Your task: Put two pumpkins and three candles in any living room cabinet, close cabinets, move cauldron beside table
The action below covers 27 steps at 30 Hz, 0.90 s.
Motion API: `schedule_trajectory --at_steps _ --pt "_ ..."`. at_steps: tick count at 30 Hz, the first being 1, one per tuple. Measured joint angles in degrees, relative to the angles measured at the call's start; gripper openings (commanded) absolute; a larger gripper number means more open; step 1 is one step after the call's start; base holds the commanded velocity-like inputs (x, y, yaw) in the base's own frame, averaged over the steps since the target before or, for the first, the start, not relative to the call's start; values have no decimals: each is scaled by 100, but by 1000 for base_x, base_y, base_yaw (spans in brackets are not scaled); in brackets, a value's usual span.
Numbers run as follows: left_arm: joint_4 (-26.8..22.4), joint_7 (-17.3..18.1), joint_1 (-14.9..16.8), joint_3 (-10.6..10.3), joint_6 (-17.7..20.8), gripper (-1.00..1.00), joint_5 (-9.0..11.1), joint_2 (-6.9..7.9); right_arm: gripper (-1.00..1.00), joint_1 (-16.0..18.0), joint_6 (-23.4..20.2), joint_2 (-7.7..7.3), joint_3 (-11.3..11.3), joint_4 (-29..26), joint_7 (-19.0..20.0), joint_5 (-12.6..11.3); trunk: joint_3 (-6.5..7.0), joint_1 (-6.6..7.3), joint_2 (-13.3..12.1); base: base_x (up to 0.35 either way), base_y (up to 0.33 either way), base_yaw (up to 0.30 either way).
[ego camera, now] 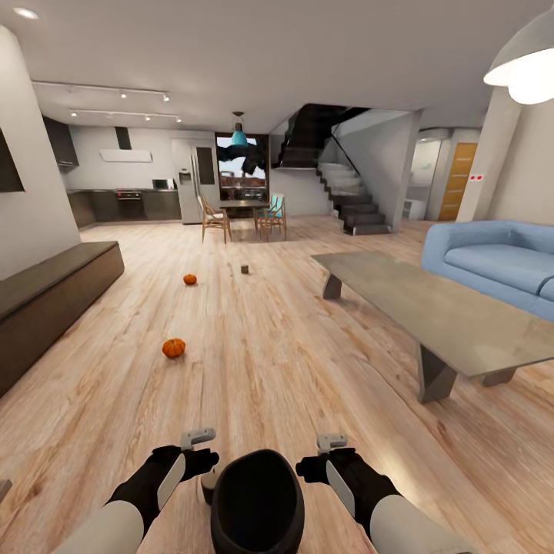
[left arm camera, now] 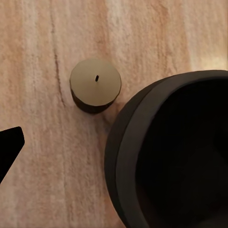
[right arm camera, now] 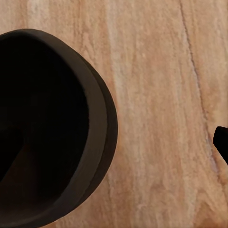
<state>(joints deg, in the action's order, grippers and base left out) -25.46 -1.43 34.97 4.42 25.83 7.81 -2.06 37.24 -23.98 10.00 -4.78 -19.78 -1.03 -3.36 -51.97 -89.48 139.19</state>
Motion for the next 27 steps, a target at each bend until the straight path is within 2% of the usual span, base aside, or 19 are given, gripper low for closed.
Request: schedule_trajectory --at_steps 10,27 --pt "0 2 0 0 0 100 1 0 100 0 8 0 2 0 0 0 -180 -220 401 0 0 0" --pt "0 8 0 -1 0 100 6 0 100 0 43 0 2 0 0 0 -556 -264 425 0 0 0"
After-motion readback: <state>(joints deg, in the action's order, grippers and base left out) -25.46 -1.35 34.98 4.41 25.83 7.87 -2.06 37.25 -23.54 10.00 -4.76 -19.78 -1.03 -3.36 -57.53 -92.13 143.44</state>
